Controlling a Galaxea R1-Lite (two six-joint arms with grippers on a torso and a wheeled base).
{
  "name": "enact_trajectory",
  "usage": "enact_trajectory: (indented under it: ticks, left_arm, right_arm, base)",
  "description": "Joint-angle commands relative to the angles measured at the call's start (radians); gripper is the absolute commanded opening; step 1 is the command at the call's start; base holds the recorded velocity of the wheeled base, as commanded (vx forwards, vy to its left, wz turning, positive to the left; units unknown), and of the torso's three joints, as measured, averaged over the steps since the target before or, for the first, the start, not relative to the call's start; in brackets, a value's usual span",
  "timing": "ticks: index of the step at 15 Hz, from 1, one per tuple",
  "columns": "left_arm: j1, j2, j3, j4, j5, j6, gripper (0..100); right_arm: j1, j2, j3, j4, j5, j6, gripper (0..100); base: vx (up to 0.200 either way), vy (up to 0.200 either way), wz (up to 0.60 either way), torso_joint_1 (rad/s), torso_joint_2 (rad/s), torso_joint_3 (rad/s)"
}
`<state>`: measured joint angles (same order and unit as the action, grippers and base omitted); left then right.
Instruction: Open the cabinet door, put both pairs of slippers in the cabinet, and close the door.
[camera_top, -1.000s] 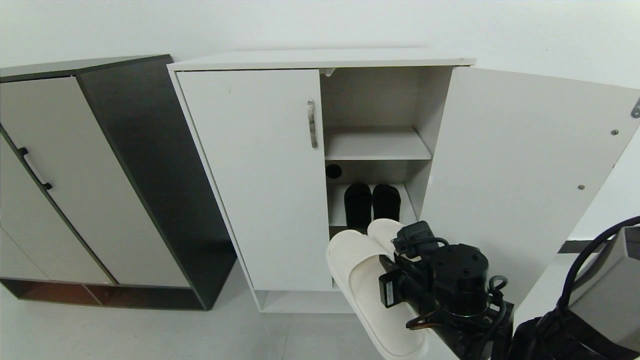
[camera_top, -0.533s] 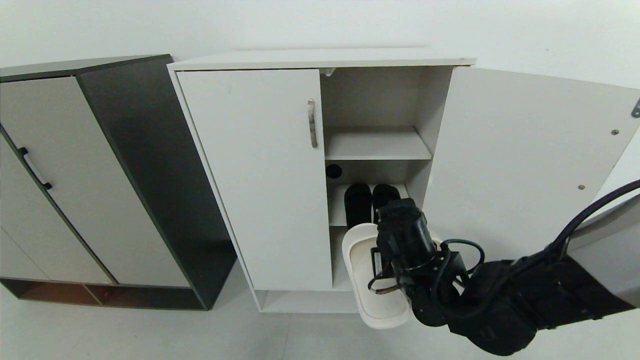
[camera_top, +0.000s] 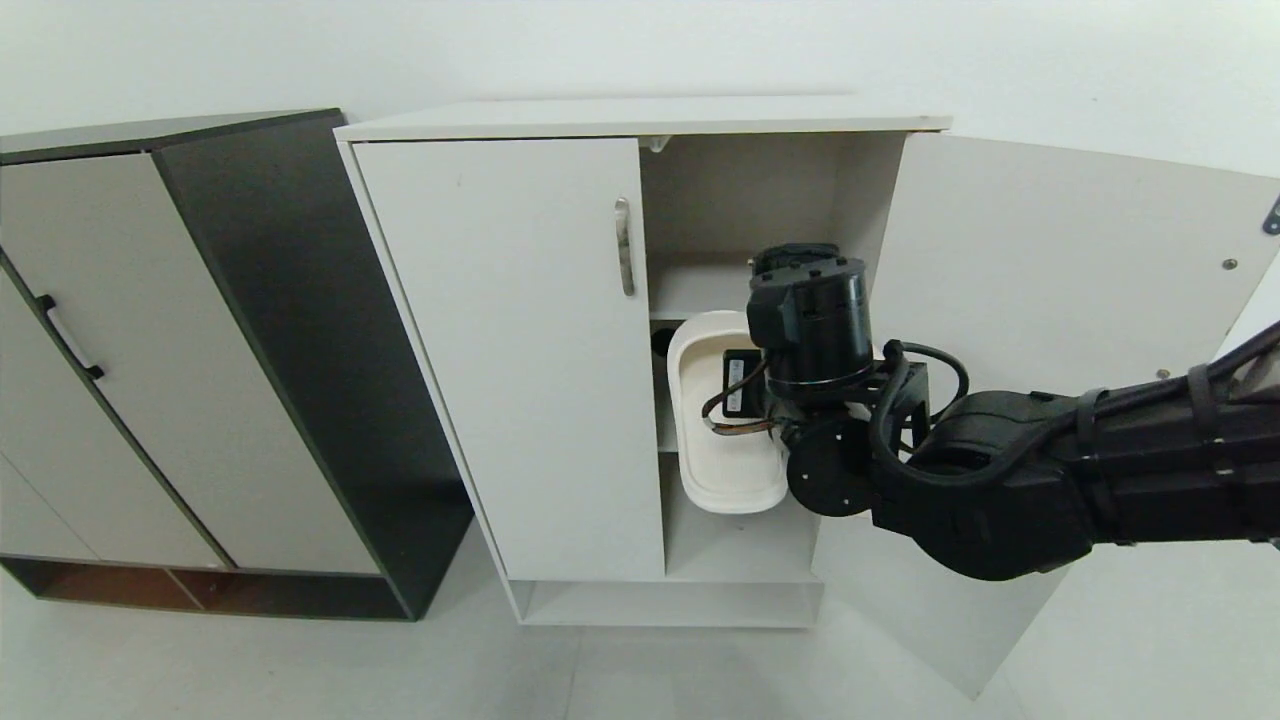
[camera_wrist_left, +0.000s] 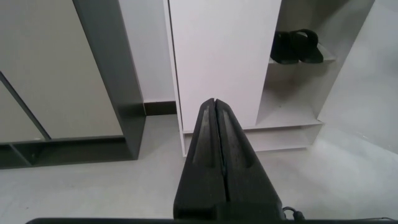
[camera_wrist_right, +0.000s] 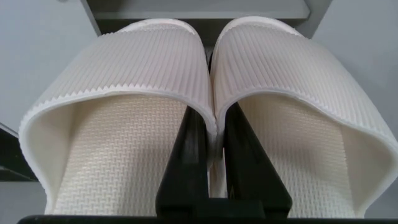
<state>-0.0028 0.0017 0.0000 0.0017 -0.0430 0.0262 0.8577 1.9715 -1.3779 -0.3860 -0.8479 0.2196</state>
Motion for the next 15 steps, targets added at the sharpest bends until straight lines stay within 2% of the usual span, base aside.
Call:
enact_trajectory:
  ticks: [1,4,15]
  left_arm:
    - [0.000,0.000,0.000,0.000,0.000,0.000,0]
    - [0.000,0.000,0.000,0.000,0.000,0.000,0]
    - [0.000,0.000,0.000,0.000,0.000,0.000,0]
  right_arm:
    - [-0.002,-0.006,-0.004,-0.002,0.000,0.000,0]
    - [-0.002,-0.006,-0.006,-0.002,0.000,-0.005,0]
    - [-0.005,-0.002,-0.004,-0.004,0.001,-0.016,0]
  base:
    - [0.000,0.000,0.00,0.000,0.00,0.000]
    - [0.000,0.000,0.00,0.000,0.00,0.000]
    - [0.200,0.000,0.00,0.000,0.00,0.001]
